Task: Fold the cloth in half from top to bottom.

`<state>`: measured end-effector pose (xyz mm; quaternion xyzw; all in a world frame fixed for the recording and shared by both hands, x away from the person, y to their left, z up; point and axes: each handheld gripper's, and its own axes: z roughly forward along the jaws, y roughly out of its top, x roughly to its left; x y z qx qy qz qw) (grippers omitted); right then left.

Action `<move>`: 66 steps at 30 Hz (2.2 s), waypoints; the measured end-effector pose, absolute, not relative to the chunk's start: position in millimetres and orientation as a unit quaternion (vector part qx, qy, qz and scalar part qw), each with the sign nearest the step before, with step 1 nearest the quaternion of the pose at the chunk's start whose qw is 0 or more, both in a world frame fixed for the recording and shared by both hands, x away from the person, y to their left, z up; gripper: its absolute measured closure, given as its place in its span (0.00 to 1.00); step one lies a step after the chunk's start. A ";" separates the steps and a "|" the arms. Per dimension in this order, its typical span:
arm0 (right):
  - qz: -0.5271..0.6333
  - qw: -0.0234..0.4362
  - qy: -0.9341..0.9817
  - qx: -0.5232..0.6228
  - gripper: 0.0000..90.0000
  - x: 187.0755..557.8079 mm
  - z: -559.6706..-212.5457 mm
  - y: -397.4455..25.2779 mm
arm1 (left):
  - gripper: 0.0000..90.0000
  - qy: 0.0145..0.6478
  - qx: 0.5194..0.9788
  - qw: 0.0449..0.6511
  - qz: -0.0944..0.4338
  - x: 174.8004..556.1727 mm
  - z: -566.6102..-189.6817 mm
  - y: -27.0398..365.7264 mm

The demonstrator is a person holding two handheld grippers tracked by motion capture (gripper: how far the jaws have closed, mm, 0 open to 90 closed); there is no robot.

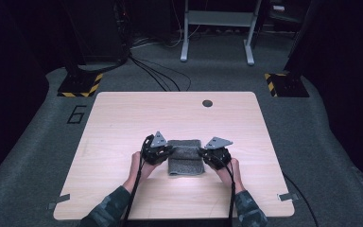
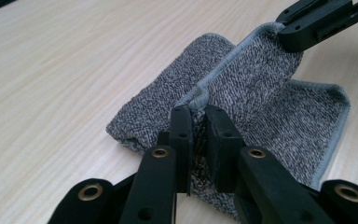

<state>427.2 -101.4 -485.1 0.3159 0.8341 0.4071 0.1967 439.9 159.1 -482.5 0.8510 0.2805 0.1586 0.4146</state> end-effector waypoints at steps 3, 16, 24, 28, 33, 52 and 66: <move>0.406 0.192 0.834 0.320 0.91 421.8 -489.4 -104.2 | 0.82 0.281 0.853 0.416 0.144 436.5 -485.3 159.9; 0.431 0.169 0.825 0.324 0.65 406.6 -476.7 -129.5 | 0.39 0.294 0.838 0.445 0.116 419.0 -466.8 179.5; 0.404 0.150 0.831 0.352 0.39 426.1 -479.7 -109.8 | 0.33 0.317 0.855 0.393 0.122 439.7 -475.8 169.3; 0.374 0.149 0.842 0.358 0.30 428.5 -491.6 -102.5 | 0.32 0.313 0.869 0.364 0.121 435.2 -490.5 163.3; 0.344 0.151 0.848 0.375 0.20 421.9 -508.7 -101.9 | 0.29 0.305 0.885 0.328 0.125 429.1 -507.0 162.5; 0.335 0.143 0.847 0.387 0.06 435.7 -522.7 -92.8 | 0.21 0.320 0.870 0.351 0.132 446.2 -520.1 179.0; 0.331 0.144 0.855 0.372 0.05 449.1 -518.8 -88.2 | 0.13 0.335 0.862 0.354 0.137 449.3 -516.2 184.3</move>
